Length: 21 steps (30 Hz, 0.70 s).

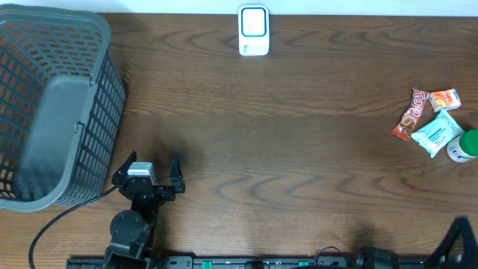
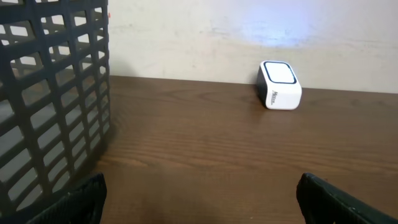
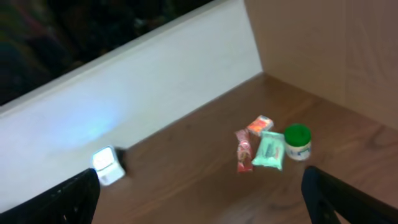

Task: Scan the item barcode

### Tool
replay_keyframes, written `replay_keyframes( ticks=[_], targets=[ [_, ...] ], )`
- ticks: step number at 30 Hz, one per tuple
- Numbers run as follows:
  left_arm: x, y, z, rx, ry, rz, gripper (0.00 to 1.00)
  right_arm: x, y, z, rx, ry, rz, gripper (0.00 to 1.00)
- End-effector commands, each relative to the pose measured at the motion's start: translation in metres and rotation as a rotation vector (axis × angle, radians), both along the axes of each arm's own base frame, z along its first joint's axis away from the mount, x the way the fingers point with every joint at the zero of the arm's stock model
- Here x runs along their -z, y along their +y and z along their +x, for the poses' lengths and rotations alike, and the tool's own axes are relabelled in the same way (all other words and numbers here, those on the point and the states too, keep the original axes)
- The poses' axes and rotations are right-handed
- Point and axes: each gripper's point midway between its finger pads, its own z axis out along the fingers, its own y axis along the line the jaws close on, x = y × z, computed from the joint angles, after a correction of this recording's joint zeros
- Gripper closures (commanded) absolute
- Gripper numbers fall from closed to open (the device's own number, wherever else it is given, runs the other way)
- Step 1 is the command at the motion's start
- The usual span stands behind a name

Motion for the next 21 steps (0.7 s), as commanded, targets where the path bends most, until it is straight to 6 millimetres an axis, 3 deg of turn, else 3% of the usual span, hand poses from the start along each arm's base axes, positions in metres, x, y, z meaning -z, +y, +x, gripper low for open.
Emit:
replay_keyframes(
  ticks=[1, 5, 9, 16, 21],
  targets=[
    [0.017, 0.002, 0.000, -0.014, 0.040, 0.026, 0.02, 0.012, -0.003, -0.009, -0.023, -0.006, -0.022, 0.01],
    [0.017, 0.002, 0.000, -0.014, 0.040, 0.026, 0.02, 0.021, -0.008, -0.012, -0.051, -0.069, -0.033, 0.01],
    [0.017, 0.002, 0.000, -0.014, 0.040, 0.026, 0.02, 0.028, -0.011, 0.002, -0.055, -0.168, -0.041, 0.01],
    [0.017, 0.002, 0.000, -0.014, 0.040, 0.026, 0.02, 0.052, -0.009, 0.064, -0.075, -0.254, -0.046, 0.01],
    [0.017, 0.002, 0.000, -0.014, 0.040, 0.026, 0.02, 0.071, 0.004, 0.113, -0.154, -0.312, -0.049, 0.01]
  ],
)
